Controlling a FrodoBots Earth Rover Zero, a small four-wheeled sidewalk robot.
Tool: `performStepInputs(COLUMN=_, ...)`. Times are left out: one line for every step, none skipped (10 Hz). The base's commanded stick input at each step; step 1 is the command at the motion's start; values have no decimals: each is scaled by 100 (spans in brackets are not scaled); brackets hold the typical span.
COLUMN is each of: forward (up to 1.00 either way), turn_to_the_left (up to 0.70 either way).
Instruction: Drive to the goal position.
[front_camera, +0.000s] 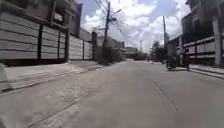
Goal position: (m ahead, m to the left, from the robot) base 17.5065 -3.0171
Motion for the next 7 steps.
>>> performStepInputs(forward=100, turn_to_the_left=0)
performStepInputs(forward=100, turn_to_the_left=0)
performStepInputs(forward=100, turn_to_the_left=0)
performStepInputs(forward=100, turn_to_the_left=0)
performStepInputs(forward=100, turn_to_the_left=0)
performStepInputs(forward=100, turn_to_the_left=0)
performStepInputs(forward=100, turn_to_the_left=-2)
